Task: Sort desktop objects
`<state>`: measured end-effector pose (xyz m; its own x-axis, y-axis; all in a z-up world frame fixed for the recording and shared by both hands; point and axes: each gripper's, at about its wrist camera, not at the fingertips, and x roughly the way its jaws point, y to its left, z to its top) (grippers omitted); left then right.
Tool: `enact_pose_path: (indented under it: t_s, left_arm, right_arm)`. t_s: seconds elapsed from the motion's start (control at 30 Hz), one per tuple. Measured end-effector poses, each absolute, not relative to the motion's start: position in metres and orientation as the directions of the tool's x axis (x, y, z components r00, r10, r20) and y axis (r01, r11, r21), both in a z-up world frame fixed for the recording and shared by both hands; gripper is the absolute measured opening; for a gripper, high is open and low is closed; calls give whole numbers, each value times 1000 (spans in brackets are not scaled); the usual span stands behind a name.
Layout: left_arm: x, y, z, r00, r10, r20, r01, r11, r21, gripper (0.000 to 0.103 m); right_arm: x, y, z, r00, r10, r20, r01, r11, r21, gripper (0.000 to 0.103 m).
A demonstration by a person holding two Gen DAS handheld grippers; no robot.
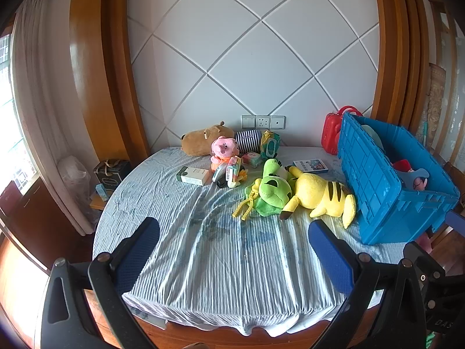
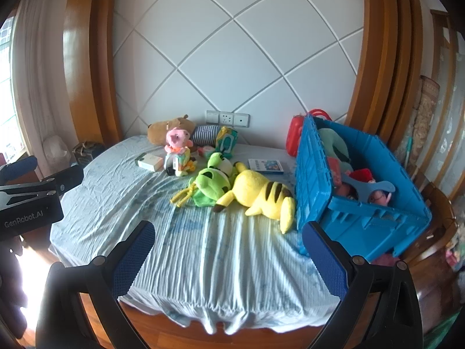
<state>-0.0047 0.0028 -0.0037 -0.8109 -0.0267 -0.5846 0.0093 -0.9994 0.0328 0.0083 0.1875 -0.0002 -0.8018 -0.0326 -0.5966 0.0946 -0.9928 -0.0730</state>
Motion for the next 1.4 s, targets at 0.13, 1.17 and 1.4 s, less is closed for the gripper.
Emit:
enact_pose_path:
  t_s: [0.13,1.17,1.4]
  left_arm:
    - [-8,-1,-4,-809,-21,-588,4,-1000,30,103]
    - [-38,-4,-19,-784,-28,-620,3,-999,42,103]
    - [-81,14,-38,-757,6,-653,-25,-999,20,103]
  right_arm:
    - [6,183,0,-801,-26,-598,91,-993,-78,103]
    - [-13,174,-13,-777,-31,-628,105,-991,-82,103]
    - [-54,191,-29,-761,-61,-645,128,-990,-58,103]
